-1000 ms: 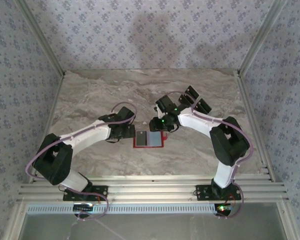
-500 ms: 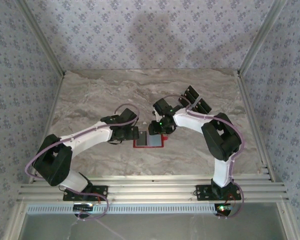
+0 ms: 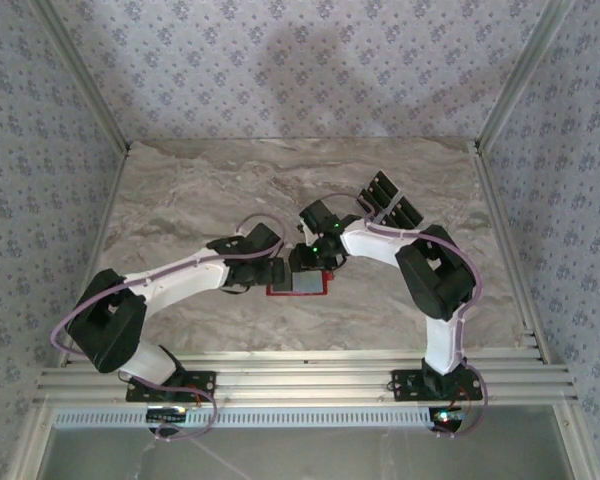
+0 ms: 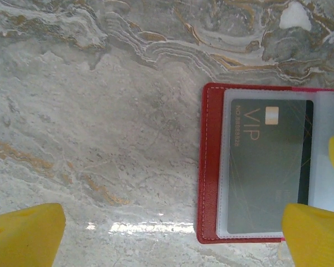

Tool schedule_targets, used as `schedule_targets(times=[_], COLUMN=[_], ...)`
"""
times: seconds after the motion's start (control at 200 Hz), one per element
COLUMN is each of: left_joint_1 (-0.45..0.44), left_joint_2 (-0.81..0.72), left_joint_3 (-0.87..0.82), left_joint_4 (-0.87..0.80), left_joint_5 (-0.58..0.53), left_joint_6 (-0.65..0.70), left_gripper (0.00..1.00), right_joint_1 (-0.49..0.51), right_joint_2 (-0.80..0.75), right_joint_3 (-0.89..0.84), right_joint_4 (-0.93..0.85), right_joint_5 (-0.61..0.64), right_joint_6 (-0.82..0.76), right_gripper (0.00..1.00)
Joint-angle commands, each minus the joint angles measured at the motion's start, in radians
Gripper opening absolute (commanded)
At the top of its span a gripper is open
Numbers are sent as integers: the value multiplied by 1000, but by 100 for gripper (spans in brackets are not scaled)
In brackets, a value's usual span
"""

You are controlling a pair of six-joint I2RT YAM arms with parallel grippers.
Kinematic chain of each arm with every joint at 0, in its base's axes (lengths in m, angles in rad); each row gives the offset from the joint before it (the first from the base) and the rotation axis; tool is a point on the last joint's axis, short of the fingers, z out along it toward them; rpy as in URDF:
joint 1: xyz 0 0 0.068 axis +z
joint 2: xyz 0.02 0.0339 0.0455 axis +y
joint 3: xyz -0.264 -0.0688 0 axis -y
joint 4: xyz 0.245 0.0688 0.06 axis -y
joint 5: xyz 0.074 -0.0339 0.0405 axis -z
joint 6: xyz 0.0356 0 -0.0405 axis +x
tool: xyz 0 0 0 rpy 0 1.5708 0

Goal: Put the credit cards into the card holder

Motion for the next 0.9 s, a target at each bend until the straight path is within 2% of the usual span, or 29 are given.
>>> schedule_targets(times=[0.0,0.455,0.894], left_joint_1=[-25,-164,-174], left_joint_2=[-28,-50,54], left_joint_3=[-28,-105,-38], left_joint_4=[41,228,253], left_joint_5=[9,-25,-55], left_joint_6=[-16,-39,-10], left_gripper=[100,100,100], right_joint_1=[12,13,16], right_joint_2=[42,52,55], right_joint_3=[5,2,0], right_joint_4=[-11,-6,-7], right_joint_5=[-23,-34,-36], right_joint_6=[28,43,47], right_gripper=[49,49,49])
